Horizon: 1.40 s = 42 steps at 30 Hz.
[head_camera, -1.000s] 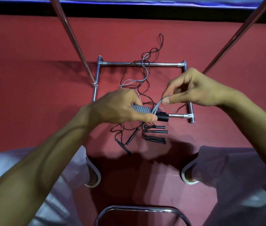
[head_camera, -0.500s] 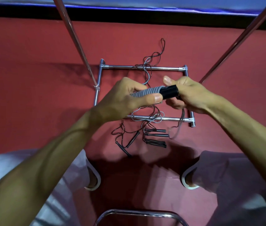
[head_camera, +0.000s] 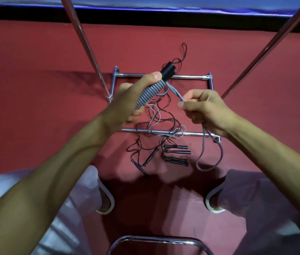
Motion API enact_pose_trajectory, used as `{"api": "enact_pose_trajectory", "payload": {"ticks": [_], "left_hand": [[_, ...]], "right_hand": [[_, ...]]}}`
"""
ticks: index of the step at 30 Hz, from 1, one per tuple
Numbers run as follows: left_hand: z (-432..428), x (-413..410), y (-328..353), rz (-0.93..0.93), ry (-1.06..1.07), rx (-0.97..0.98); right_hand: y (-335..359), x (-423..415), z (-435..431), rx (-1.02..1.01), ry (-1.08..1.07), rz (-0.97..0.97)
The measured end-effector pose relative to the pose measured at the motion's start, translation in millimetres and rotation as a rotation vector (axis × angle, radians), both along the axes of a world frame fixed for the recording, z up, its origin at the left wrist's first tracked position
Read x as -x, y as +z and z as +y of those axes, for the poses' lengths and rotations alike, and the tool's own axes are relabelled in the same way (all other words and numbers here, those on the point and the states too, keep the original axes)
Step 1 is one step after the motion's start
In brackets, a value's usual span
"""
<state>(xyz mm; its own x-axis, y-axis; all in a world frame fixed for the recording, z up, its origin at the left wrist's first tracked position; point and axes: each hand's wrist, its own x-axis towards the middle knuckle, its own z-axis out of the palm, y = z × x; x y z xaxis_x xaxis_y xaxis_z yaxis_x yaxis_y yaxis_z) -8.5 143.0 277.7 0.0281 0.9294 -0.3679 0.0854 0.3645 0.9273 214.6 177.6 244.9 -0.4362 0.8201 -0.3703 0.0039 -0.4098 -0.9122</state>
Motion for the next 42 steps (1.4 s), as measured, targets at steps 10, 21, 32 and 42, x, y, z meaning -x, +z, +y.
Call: {"api": "enact_pose_trajectory", "payload": {"ticks": [10,21,32,42], "left_hand": [[5,11,9,0.016,-0.033,0.063],[7,13,-2,0.047,-0.058,0.180],[5,10,-7,0.210,0.002,0.101],[4,10,-15,0.513,0.055,-0.018]], "right_hand": [[14,3,-15,0.016,0.009,-0.022],[1,-2,-21,-0.913,-0.053,-0.602],[6,4,-15,0.186,0.049,-0.128],[-1,-3,-12,-0.647,0.057,-0.751]]}}
